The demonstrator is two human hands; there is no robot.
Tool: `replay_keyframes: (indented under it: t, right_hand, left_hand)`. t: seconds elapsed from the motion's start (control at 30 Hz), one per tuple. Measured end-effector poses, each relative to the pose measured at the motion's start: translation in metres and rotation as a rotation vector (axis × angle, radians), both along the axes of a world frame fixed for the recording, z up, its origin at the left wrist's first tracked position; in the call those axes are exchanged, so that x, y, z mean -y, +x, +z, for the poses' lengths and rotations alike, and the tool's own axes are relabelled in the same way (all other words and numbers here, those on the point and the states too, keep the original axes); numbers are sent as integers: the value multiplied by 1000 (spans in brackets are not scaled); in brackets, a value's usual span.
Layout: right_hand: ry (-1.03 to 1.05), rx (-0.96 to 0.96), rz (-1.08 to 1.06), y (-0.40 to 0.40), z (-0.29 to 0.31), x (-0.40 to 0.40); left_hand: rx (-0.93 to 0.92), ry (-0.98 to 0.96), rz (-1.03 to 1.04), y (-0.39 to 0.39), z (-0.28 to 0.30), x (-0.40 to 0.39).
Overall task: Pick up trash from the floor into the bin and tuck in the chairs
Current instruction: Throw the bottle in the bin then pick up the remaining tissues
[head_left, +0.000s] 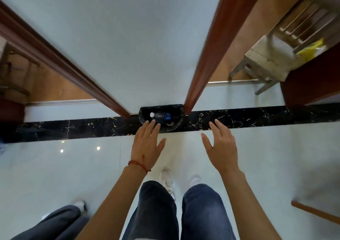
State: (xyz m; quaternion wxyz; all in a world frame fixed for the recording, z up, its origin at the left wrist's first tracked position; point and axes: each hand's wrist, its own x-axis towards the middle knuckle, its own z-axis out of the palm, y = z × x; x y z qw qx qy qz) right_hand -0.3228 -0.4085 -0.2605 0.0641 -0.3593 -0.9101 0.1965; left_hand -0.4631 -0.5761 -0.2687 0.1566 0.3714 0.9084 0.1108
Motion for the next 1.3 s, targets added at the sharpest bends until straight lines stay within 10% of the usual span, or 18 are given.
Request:
replay_keyframes:
  t: [1.3]
  right_hand:
    - [-148,-9,-1225,380,90,39]
  left_hand:
    - [-102,56,-1228,300,100,-211]
